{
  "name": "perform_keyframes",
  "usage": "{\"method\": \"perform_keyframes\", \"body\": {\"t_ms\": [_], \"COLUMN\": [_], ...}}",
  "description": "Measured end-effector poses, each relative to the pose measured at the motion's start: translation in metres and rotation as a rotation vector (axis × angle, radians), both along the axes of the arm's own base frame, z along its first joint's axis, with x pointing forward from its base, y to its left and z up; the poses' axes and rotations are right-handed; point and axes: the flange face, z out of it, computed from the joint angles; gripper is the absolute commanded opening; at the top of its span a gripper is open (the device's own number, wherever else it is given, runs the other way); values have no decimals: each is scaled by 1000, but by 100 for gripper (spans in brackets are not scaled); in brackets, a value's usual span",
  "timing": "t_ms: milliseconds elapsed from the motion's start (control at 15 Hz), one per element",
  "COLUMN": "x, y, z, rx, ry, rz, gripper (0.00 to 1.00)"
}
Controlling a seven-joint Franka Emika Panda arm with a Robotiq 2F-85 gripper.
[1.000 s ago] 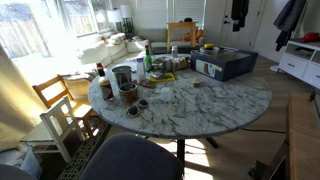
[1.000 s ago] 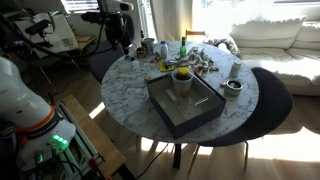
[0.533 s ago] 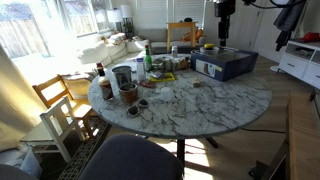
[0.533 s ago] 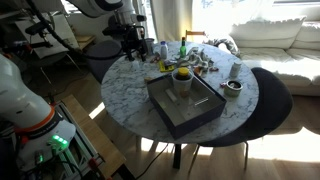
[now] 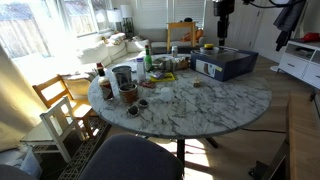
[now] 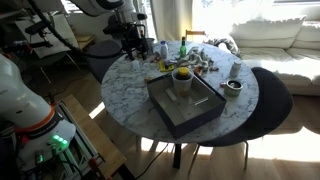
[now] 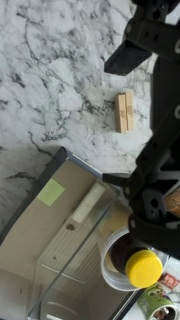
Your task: Put the far left wood piece on the transparent cup
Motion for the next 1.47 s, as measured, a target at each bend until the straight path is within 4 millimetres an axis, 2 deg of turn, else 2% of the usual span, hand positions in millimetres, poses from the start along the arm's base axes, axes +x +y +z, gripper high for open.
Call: {"method": "perform_keyframes", "body": {"t_ms": [133, 267, 800, 1467], "x": [5, 13, 53, 106], "y": [4, 8, 5, 7], "z": [-2, -12, -91, -163], "rx": [30, 69, 192, 200], "ry": [-14, -6, 112, 165], "rz": [50, 100, 260, 218], "gripper": [100, 100, 100, 100]}}
